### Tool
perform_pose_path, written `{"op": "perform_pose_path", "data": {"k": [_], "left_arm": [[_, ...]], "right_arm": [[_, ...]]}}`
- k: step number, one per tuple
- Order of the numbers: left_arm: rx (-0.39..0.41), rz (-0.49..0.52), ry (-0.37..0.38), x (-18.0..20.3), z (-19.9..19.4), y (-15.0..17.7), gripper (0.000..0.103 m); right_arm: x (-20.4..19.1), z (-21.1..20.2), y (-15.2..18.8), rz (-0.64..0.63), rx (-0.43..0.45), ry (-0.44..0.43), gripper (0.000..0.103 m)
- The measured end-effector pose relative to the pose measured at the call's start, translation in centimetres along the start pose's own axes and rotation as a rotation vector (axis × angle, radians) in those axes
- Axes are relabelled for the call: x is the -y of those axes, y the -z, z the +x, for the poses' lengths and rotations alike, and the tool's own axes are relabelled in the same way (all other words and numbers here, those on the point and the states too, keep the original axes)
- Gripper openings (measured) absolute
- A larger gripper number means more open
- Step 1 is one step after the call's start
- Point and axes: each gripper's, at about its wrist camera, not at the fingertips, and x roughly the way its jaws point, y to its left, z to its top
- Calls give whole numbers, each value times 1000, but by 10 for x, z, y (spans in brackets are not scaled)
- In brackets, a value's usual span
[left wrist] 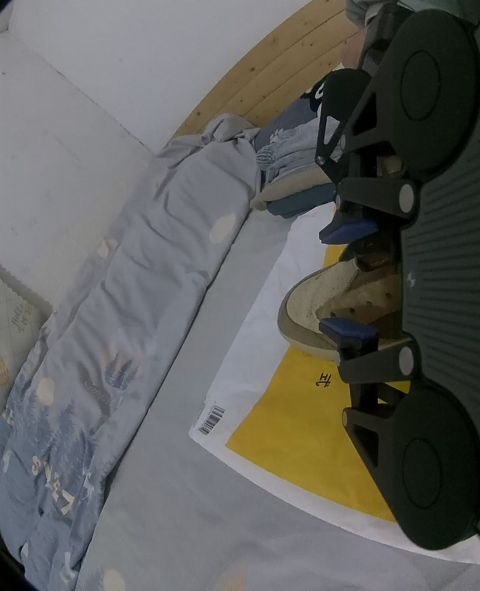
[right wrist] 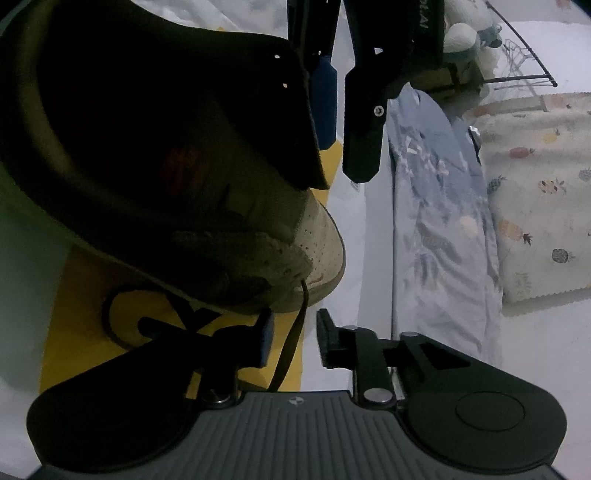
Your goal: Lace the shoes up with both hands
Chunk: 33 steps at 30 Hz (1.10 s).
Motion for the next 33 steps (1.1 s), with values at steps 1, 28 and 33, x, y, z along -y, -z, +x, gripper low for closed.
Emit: {"op": "perform_pose_path", "data": {"k": [1, 28, 33], "left_arm": [[1, 0, 1, 0, 0, 0, 42], [-17, -22, -50, -5, -3, -2, 41], [-17, -19, -38, -3, -8, -2, 41]], "right_arm": [[0, -1, 1, 6, -3, -1, 26], [0, -7, 3, 0, 20, -12, 2], [9, -9, 3, 25, -20, -7, 3]]}}
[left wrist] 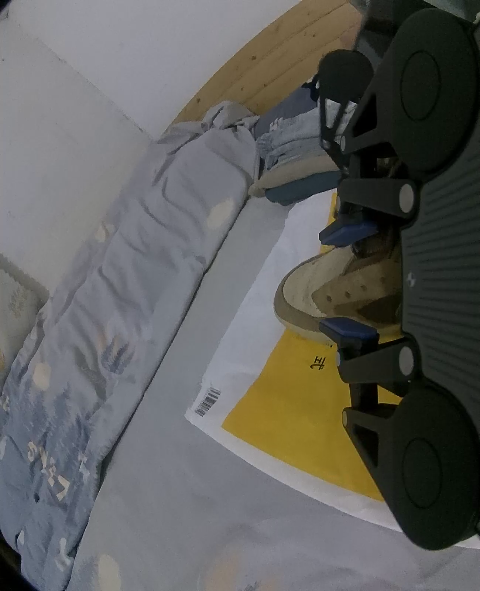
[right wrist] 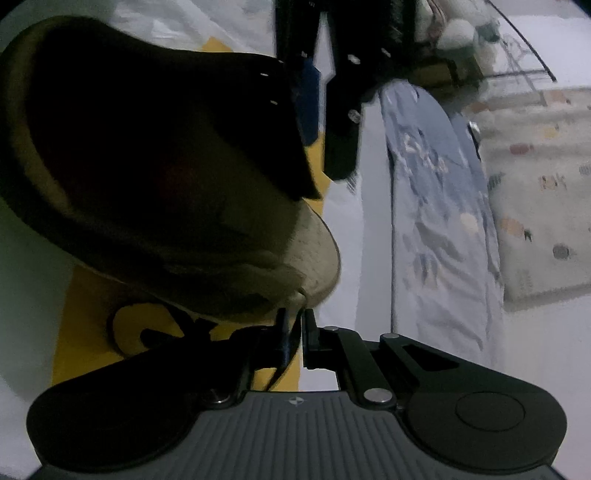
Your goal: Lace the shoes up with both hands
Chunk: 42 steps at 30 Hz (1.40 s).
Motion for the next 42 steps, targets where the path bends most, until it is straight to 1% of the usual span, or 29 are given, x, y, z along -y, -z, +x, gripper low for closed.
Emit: {"op": "perform_pose_path", "data": {"k": [1, 3, 4, 5, 6, 10, 11, 13, 18, 20, 22, 24, 26, 27, 28, 29, 33, 34, 37, 38, 40, 41, 42], "left_arm": [[1, 0, 3, 0, -1, 0, 41], [2, 7, 3, 1, -5, 0, 42], [1, 12, -1, 1, -6, 0, 42], [-2, 17, -9, 2, -8, 2, 42], [-6, 28, -16, 3, -9, 4, 42], [-38, 80, -39, 9, -11, 13, 43], [-48, 92, -42, 10, -10, 15, 43], [-67, 94, -39, 9, -10, 18, 43], [-95, 115, -27, 8, -12, 21, 43], [-102, 119, -17, 8, -13, 22, 43], [-109, 125, -3, 7, -15, 22, 43], [-113, 128, 10, 7, -16, 22, 43], [-116, 128, 11, 6, -17, 21, 43], [-117, 127, 10, 6, -17, 21, 43], [-118, 126, 11, 6, -17, 21, 43], [-119, 126, 12, 7, -16, 21, 43], [-121, 129, 13, 9, -15, 21, 43], [-122, 130, 13, 9, -14, 21, 43], [-126, 128, 14, 10, -12, 21, 43], [-128, 127, 14, 10, -12, 21, 43], [-131, 126, 13, 10, -10, 22, 43], [-133, 126, 12, 10, -10, 22, 43], [-134, 125, 11, 10, -9, 22, 43]], "right_arm": [[4, -3, 1, 15, -11, 7, 6], [11, -8, 3, 45, -33, 20, 20], [15, -13, 4, 64, -44, 22, 33], [18, -18, 4, 81, -50, 28, 40], [21, -24, 4, 98, -53, 32, 41], [38, -47, -4, 148, -61, 22, 49], [42, -51, -8, 153, -62, 15, 53], [45, -56, -17, 142, -79, -2, 56], [53, -59, -35, 108, -94, -81, 55], [56, -54, -35, 118, -109, -115, 55], [59, -48, -29, 169, -134, -159, 55], [57, -43, -21, 204, -159, -177, 55], [52, -37, -13, 209, -178, -193, 55], [49, -33, -9, 206, -186, -202, 53], [46, -29, -6, 199, -196, -212, 46], [45, -24, -1, 192, -205, -216, 41], [45, -12, 11, 215, -218, -245, 39], [46, -10, 13, 226, -217, -252, 35], [47, -6, 18, 249, -213, -268, 32], [47, -6, 19, 245, -212, -267, 28], [46, -7, 21, 236, -208, -263, 26], [44, -7, 21, 226, -206, -262, 21], [43, -6, 22, 215, -205, -261, 19]]}}
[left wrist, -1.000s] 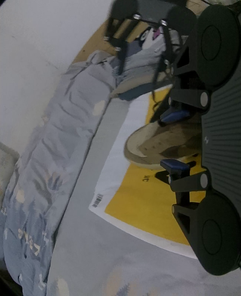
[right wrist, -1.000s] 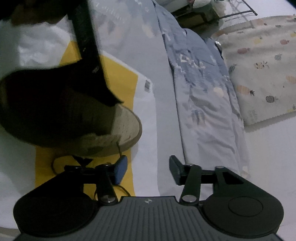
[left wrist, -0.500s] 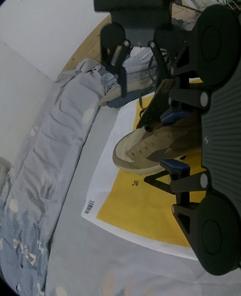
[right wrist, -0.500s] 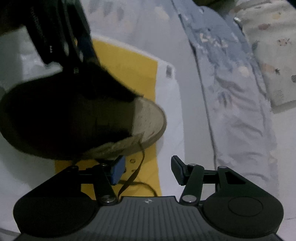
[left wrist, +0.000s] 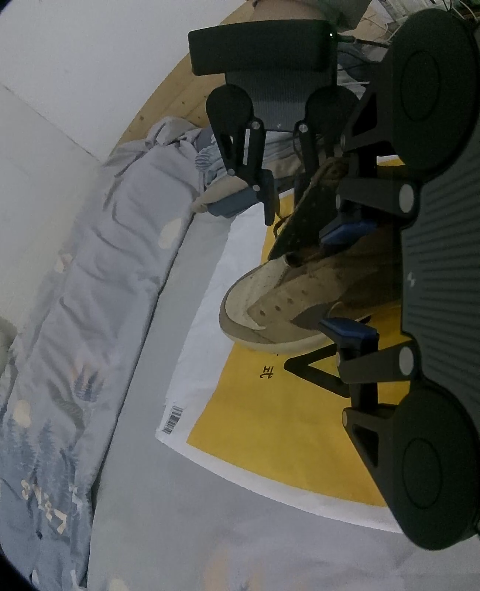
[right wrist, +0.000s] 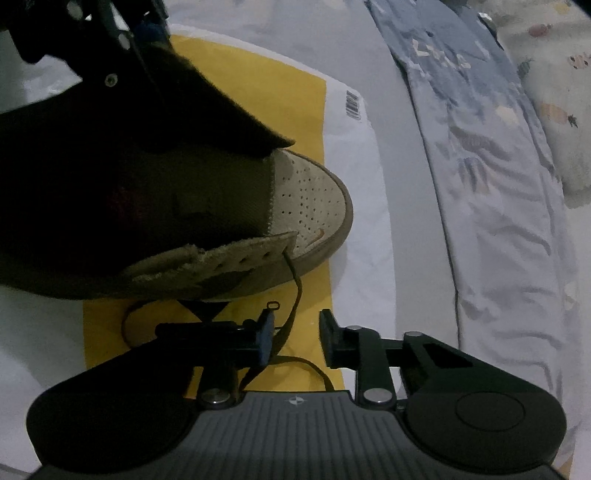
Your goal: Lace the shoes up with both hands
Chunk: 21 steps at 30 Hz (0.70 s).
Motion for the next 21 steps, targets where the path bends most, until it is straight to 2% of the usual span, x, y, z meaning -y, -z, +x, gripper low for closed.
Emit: {"op": "perform_pose_path", "data": {"k": [4, 10, 21], "left_arm": [[-3, -3, -3, 0, 1, 0, 43], [-6, -6, -7, 0, 1, 1, 43], [-4, -7, -10, 0, 1, 2, 43]], "right_arm": [[-4, 2, 2, -53, 10, 8, 10], [-10, 2, 0, -119, 33, 33, 5], [-25, 2, 3, -229, 18, 50, 4]]}}
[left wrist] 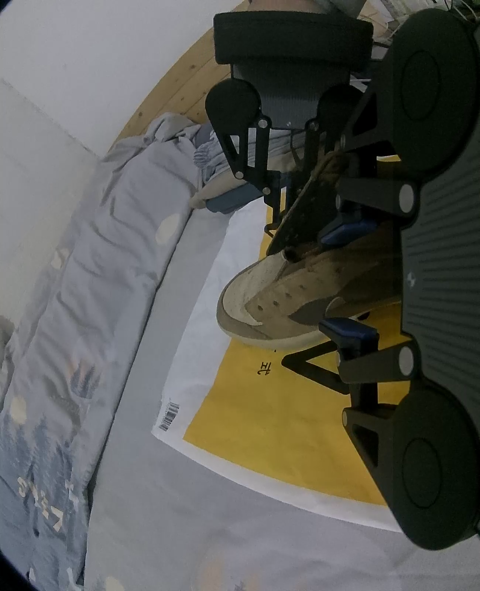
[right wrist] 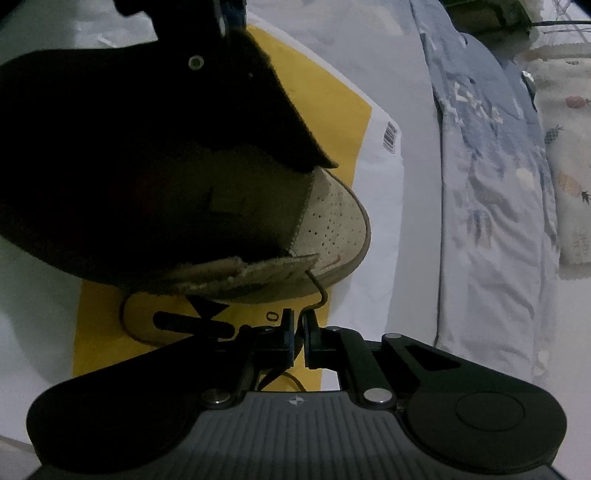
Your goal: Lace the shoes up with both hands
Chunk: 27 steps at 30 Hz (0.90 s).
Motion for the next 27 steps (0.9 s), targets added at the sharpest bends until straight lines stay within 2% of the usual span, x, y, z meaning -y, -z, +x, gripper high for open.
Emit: {"op": "perform_pose_path", "data": {"k": [6, 13, 17, 27], "left_arm": [[1, 3, -9, 0, 1, 0, 42], [-7, 12, -7, 4, 4, 0, 42], [-13, 16, -10, 5, 6, 0, 42], [-15, 21, -19, 9, 8, 1, 42]], "right_arm": [[-4, 4, 4, -23, 11, 56, 2], [-12, 8, 10, -133, 15, 94, 2], [-16, 12, 13, -194, 25, 145, 2], [-16, 13, 8, -205, 64, 138, 2]]}}
